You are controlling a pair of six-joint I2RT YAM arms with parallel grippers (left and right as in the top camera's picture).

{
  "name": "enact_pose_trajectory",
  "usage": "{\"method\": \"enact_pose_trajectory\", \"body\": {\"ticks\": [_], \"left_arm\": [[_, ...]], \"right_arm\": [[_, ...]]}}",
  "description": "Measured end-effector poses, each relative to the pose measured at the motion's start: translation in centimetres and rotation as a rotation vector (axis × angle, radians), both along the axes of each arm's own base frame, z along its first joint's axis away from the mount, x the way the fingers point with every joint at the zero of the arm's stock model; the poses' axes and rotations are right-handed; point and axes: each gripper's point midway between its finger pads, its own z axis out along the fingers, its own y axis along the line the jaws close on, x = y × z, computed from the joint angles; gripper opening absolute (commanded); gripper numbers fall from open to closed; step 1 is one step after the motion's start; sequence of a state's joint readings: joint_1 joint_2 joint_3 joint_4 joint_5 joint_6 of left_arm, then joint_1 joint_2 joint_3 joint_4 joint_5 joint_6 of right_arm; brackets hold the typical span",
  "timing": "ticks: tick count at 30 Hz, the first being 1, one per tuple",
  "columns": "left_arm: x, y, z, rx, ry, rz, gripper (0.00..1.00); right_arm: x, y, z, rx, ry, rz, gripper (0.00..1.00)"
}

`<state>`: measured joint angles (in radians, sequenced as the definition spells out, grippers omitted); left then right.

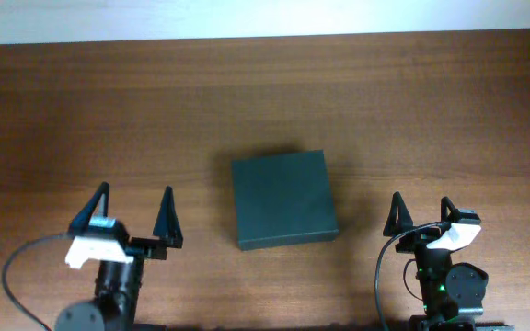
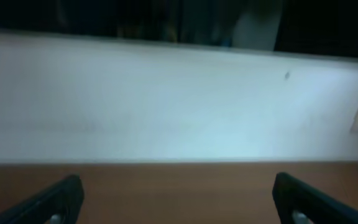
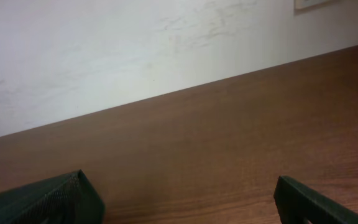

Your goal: Pack container

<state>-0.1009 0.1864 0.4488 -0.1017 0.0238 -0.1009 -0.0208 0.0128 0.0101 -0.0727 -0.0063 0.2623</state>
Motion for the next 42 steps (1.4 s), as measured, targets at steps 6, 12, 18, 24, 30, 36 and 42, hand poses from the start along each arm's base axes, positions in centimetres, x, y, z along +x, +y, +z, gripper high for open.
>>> {"method": "enact_pose_trajectory", "body": {"ticks": [6, 12, 18, 24, 30, 36, 42], "left_arm": [[-1.2, 0.7, 0.0, -0.005, -0.115, 0.028, 0.99], [-1.5, 0.8, -0.3, -0.010, -0.173, 0.030, 0.99], [-1.4, 0.8, 0.0, -0.017, -0.256, 0.031, 0.99], [-0.6, 1.2, -1.9, -0.024, -0.261, 0.056, 0.99], [0.6, 1.5, -5.0, -0.019, -0.197, 0.074, 0.99], [1.4, 1.6, -7.7, -0.001, -0.108, 0.070, 0.99], [2.1, 1.3, -11.4, 0.012, 0.037, 0.051, 0.99]], "right_arm": [[0.0, 0.0, 0.0, 0.000, 0.000, 0.000, 0.99], [0.0, 0.0, 0.0, 0.000, 0.000, 0.000, 0.99], [0.0, 0.0, 0.0, 0.000, 0.000, 0.000, 0.99], [0.0, 0.0, 0.0, 0.000, 0.000, 0.000, 0.99], [0.0, 0.0, 0.0, 0.000, 0.000, 0.000, 0.99], [0.0, 0.0, 0.0, 0.000, 0.000, 0.000, 0.99], [0.0, 0.0, 0.0, 0.000, 0.000, 0.000, 0.99]]}}
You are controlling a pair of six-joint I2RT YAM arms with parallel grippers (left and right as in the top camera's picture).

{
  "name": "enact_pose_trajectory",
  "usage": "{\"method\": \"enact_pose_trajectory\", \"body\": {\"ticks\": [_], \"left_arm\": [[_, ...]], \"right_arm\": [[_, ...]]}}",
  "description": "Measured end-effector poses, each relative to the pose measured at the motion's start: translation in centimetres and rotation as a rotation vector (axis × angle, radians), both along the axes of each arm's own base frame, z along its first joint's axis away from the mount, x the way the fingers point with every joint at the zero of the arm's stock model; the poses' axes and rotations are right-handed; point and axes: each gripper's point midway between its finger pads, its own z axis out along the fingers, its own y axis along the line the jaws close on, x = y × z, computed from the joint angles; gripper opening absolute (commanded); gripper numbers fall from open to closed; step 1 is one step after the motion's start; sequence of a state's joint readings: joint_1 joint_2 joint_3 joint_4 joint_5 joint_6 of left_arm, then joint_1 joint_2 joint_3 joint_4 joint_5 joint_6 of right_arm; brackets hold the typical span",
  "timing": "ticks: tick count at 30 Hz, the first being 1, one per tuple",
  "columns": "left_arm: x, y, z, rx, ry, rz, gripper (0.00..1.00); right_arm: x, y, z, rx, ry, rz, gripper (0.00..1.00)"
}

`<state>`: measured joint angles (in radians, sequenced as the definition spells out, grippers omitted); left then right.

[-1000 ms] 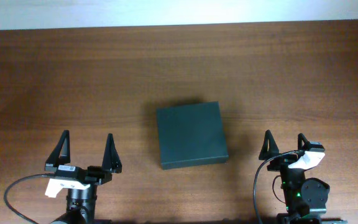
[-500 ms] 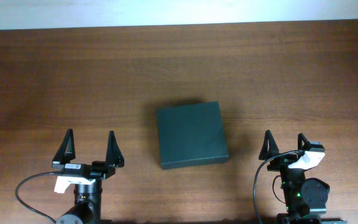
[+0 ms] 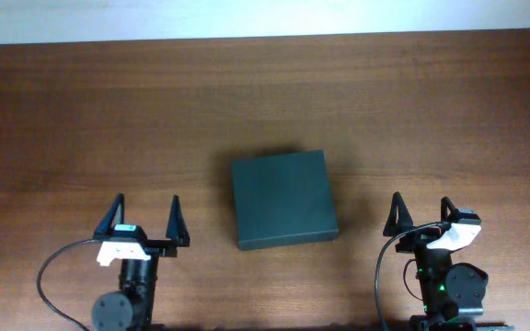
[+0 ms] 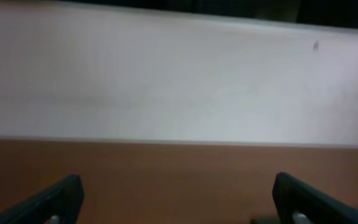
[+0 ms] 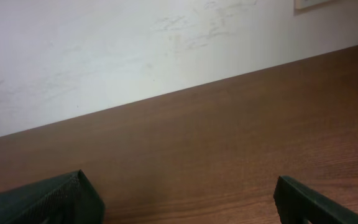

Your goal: Pack container

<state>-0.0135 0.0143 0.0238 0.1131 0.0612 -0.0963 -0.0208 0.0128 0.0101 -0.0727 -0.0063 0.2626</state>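
A dark green square box (image 3: 283, 199), lid on, lies flat at the middle of the wooden table (image 3: 265, 110). My left gripper (image 3: 144, 213) stands open near the front edge, to the box's left, with nothing between its fingers. My right gripper (image 3: 421, 214) stands open near the front edge, to the box's right, also with nothing in it. In the left wrist view the open fingertips (image 4: 55, 199) frame bare table and a white wall. In the right wrist view the fingertips (image 5: 48, 199) do the same; the box does not show in either wrist view.
A white wall (image 5: 135, 56) runs behind the table's far edge. A black cable (image 3: 58, 276) loops beside the left arm's base. Another cable (image 3: 383, 262) curves beside the right arm.
My left gripper has moved right and slightly toward the front edge, closer to the box, and its wrist view has shifted. The right arm and the box have not moved.
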Motion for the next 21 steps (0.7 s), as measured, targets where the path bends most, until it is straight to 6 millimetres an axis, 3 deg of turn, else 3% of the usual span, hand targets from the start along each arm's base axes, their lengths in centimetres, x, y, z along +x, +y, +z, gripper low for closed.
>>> {"method": "enact_pose_trajectory", "body": {"ticks": [9, 21], "left_arm": [[0.1, -0.3, -4.9, 0.003, 0.198, -0.017, 0.99], [0.1, -0.3, -5.0, 0.003, 0.201, -0.018, 0.99]], "right_arm": [[0.0, 0.0, 0.0, -0.001, 0.000, 0.000, 0.99], [0.0, 0.0, 0.0, -0.001, 0.000, 0.000, 0.99]]}}
